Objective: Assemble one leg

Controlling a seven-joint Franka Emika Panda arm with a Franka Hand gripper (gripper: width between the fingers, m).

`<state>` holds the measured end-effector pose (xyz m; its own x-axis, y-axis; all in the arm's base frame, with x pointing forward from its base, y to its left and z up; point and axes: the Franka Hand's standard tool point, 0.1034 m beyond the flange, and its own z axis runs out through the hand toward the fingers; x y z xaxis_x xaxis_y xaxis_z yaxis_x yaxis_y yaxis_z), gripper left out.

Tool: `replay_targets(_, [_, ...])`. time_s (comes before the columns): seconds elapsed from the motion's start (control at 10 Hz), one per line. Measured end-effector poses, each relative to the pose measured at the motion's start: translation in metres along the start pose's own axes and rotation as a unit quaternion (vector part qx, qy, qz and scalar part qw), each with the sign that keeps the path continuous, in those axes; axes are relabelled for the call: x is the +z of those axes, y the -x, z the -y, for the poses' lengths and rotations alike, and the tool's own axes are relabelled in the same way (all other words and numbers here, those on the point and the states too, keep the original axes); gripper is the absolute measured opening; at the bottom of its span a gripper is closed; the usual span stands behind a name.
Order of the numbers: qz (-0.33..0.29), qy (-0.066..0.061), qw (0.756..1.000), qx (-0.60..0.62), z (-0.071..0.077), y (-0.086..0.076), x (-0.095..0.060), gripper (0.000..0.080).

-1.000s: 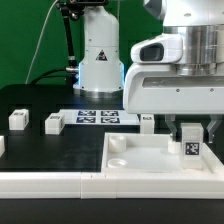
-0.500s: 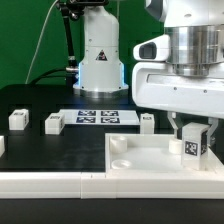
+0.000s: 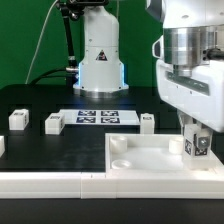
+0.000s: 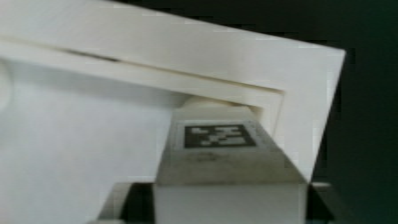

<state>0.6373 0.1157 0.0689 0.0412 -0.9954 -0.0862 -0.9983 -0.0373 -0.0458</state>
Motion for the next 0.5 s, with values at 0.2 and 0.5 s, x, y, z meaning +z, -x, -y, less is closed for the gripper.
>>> replay_targets(0.2, [0.008,0.002,0.996,0.091,0.0003,-0.0025,-0.0005,0.0291])
replay_targets(0.5, [0.01,0.001,0.996,0.089,0.0003,-0.0017,-0.0002,0.035])
